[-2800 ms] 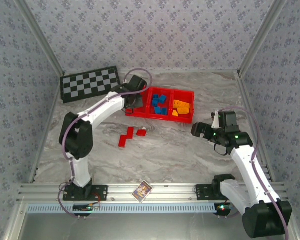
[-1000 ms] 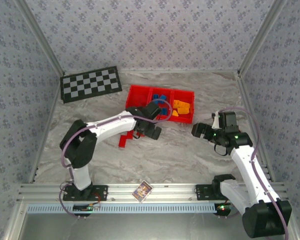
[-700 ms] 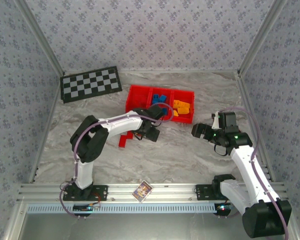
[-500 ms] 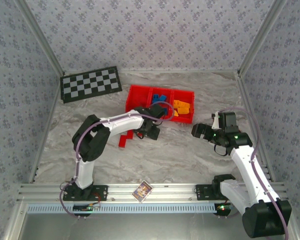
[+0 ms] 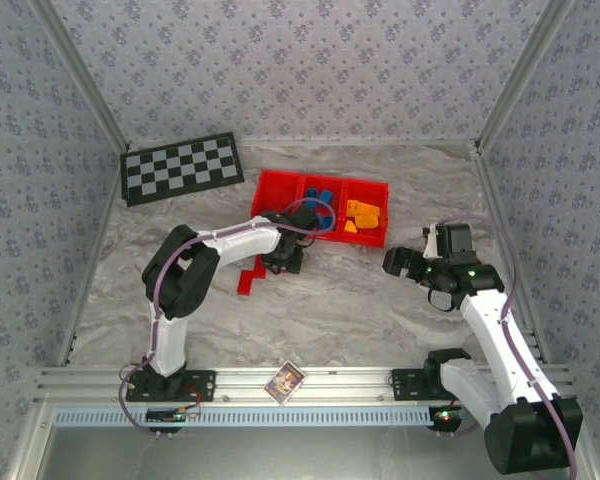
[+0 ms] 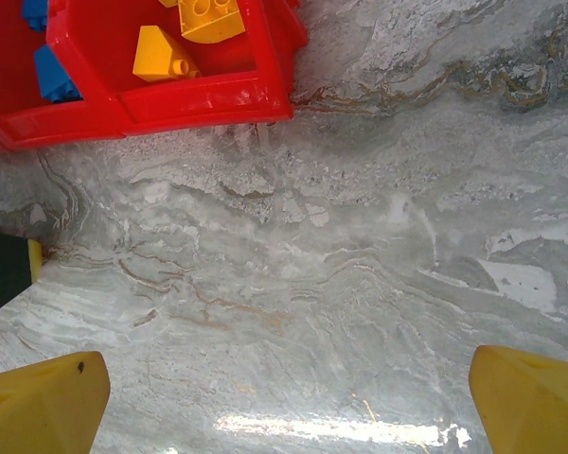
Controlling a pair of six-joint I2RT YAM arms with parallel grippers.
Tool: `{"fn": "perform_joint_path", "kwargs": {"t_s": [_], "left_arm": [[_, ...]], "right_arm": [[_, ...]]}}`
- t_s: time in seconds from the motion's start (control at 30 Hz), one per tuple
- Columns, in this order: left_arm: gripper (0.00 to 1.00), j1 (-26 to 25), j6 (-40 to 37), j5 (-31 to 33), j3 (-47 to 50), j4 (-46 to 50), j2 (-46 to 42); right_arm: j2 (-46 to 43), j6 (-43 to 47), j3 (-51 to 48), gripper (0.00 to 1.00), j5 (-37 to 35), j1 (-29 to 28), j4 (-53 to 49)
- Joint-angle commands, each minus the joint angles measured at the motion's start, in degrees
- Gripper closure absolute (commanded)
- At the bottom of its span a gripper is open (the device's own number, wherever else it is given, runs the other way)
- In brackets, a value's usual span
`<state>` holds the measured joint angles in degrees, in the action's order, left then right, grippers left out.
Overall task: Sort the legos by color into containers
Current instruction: Pick up the lego from the center of the table.
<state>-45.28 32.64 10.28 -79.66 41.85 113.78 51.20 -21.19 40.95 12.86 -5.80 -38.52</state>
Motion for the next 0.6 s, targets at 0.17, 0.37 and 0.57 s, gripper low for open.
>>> {"fn": "perform_joint_path", "kwargs": {"t_s": [0.17,0.37,0.57], "left_arm": [[0.62,0.1,1.81,0.18,0.38,0.68,-0.8],[0.66,0.12,2.66,0.43,0.69,0.49,-3.06],[0.69,0.12,3.78,2.18,1.17,0.36,-8.23]], "right_arm": [[0.13,-0.5,-0.77,0.0,-0.4,0.43,0.11],[0.13,-0.52,-0.75,0.0,-0.3,0.53,0.11],[0.13,-0.5,-0.7,0.0,-0.29,0.53,0.11]]}}
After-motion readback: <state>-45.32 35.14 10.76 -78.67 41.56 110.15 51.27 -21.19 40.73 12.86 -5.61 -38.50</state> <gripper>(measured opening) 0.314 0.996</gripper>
